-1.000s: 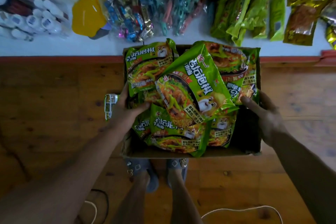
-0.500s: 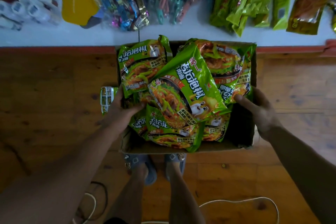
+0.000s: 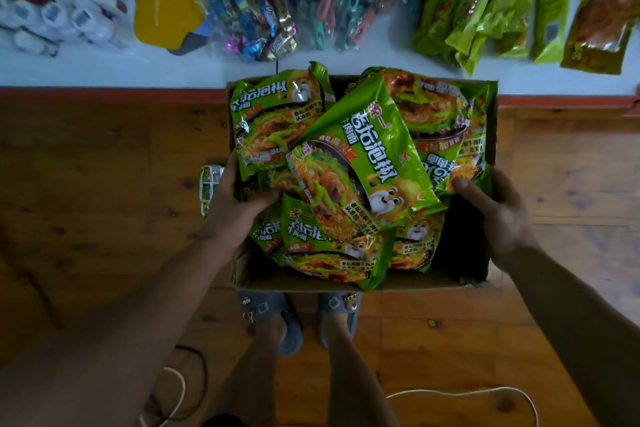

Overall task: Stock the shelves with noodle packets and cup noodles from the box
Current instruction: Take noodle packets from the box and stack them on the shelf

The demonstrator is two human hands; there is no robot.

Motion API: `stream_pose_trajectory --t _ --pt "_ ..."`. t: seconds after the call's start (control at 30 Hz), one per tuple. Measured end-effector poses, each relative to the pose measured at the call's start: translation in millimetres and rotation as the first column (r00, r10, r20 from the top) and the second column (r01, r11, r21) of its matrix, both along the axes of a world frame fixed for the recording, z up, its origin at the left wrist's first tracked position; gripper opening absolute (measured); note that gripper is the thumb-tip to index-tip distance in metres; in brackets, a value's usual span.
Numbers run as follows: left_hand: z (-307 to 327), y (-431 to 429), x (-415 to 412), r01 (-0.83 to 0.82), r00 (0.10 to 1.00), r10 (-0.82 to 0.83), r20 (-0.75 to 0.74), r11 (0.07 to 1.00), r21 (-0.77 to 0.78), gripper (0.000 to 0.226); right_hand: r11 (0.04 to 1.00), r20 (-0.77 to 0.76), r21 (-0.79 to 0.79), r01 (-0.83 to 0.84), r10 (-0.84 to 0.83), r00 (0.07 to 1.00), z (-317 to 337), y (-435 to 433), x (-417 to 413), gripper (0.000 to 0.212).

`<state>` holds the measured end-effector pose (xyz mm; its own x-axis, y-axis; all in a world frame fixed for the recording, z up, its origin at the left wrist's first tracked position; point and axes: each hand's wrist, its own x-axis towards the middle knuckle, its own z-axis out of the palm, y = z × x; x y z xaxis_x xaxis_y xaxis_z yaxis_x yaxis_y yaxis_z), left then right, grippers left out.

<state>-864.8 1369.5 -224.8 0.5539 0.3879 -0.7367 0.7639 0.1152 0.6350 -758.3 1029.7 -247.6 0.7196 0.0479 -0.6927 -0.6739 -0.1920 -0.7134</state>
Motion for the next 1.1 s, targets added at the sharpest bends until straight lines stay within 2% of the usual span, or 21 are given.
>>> stream_pose_trajectory --t 0.23,0.37,0.43,0.53,0.6,0.7,0.8,0.9,1.03,1.1 --pt "12 2 -1 0.107 0.99 -0.109 -0.086 0.994 -0.033 0.086 0.994 -0.084 0.008 -0.112 0.112 0.99 2 -9 5 0.087" --pt "24 12 -1 0.189 0.971 -0.191 -0.145 0.982 -0.027 0.092 0.987 -0.066 -0.099 -0.125 0.118 0.991 17 -5 7 0.07" --pt "32 15 0 0.199 0.969 -0.199 -0.147 0.98 -0.016 0.09 0.975 -0.011 -0.206 -0.085 0.084 0.996 32 3 6 0.062" --pt "48 15 -1 0.183 0.968 -0.18 -0.176 0.983 0.003 0.09 0.91 0.187 -0.414 0.003 0.082 0.979 57 18 0 0.056" --pt "60 12 0 0.164 0.971 -0.158 -0.178 0.986 0.021 0.084 0.885 0.295 -0.465 0.034 0.119 0.948 77 34 -5 0.057" --pt "79 3 1 0.13 0.986 -0.118 -0.122 0.986 0.1 0.069 0.878 0.351 -0.473 -0.076 0.267 0.897 104 63 -19 0.047" --pt "93 -10 -3 0.139 0.988 -0.128 -0.084 0.98 0.144 0.058 0.834 0.28 -0.512 -0.208 0.391 0.877 117 83 -32 0.046" --pt "103 -23 -8 0.169 0.981 -0.162 -0.102 0.984 0.062 0.054 0.773 0.122 -0.554 -0.309 0.443 0.888 120 92 -37 0.048" --pt "109 -22 -20 0.212 0.966 -0.207 -0.155 0.977 0.016 0.049 0.677 0.012 -0.618 -0.399 0.516 0.857 118 100 -37 0.065" --pt "111 -17 -28 0.198 0.965 -0.194 -0.178 0.98 0.006 0.045 0.654 -0.022 -0.635 -0.411 0.517 0.856 115 103 -35 0.066"
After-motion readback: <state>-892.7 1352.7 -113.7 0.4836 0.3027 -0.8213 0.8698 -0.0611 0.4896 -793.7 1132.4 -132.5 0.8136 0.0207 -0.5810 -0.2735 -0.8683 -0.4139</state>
